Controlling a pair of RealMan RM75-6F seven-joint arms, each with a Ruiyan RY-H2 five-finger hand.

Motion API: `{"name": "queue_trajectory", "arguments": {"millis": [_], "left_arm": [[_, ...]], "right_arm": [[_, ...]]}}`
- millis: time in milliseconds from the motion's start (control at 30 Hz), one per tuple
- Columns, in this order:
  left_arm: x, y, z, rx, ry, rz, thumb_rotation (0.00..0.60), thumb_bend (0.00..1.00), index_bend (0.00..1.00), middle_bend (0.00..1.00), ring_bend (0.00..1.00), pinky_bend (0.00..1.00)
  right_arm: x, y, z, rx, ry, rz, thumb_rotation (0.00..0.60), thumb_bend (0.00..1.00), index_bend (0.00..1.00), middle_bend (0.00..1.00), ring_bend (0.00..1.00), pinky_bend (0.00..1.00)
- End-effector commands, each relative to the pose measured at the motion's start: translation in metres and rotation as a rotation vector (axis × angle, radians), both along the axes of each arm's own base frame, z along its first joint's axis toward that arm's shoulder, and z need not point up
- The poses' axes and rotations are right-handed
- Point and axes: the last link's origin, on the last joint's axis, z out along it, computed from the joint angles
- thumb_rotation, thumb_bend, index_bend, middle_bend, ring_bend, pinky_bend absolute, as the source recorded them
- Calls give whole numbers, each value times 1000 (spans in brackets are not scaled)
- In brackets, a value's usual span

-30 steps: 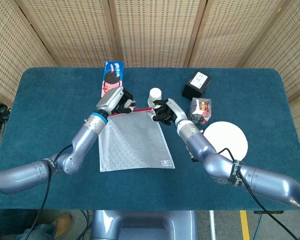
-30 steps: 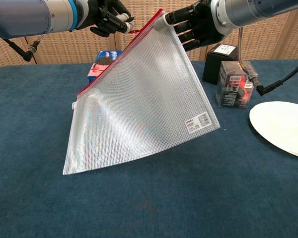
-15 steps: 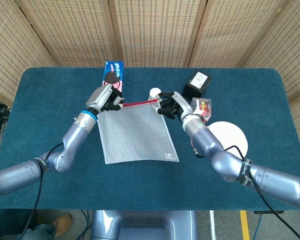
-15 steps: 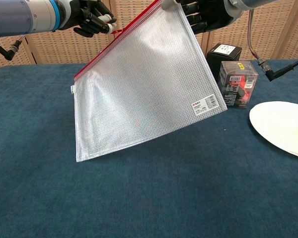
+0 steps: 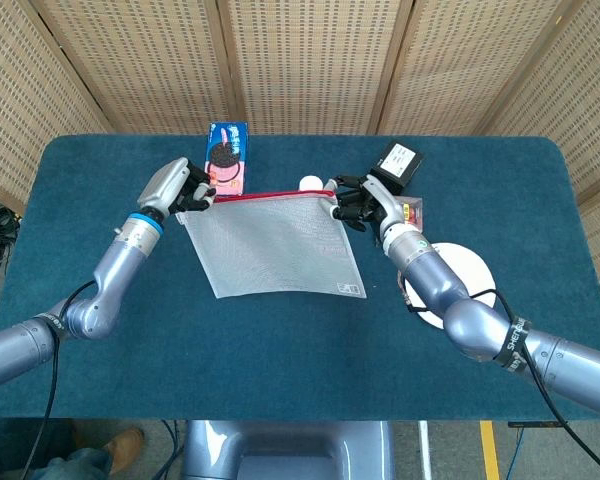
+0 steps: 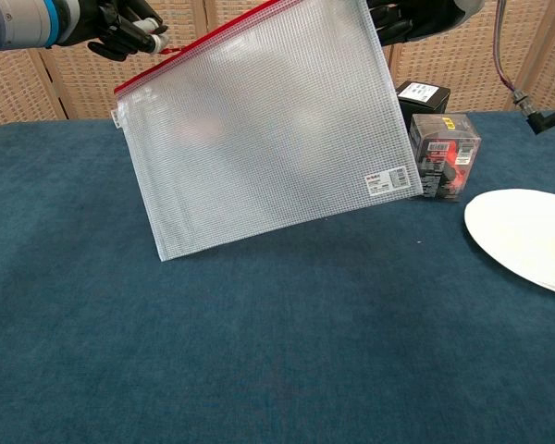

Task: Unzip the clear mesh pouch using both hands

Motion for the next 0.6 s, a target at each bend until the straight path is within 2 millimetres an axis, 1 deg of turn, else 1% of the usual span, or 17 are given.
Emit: {"name": "queue_trajectory", "arguments": {"millis": [33,100,300,600], "left_arm": [[-10,2,8,16,4,21,600,982,904,982,994,1000],[-20,4,16,30,5,42,600,983,904,982,994,1000],[-32,6,26,42,11,62,600,984,904,982,993,1000],[-40,9,35,60,19,74,600,985,904,982,994,1000]], "right_arm": [[-6,-2,7,-11,-12,-8,600,923,783,927,873,1000],[-13,-4,13,-22,-18,-19,600,922,783,927,873,1000],[-24,-7,21,-34,-28,-34,600,923,783,927,873,1000],[-37,-12,28,-51,-30,-67,600,922,783,927,873,1000]]}}
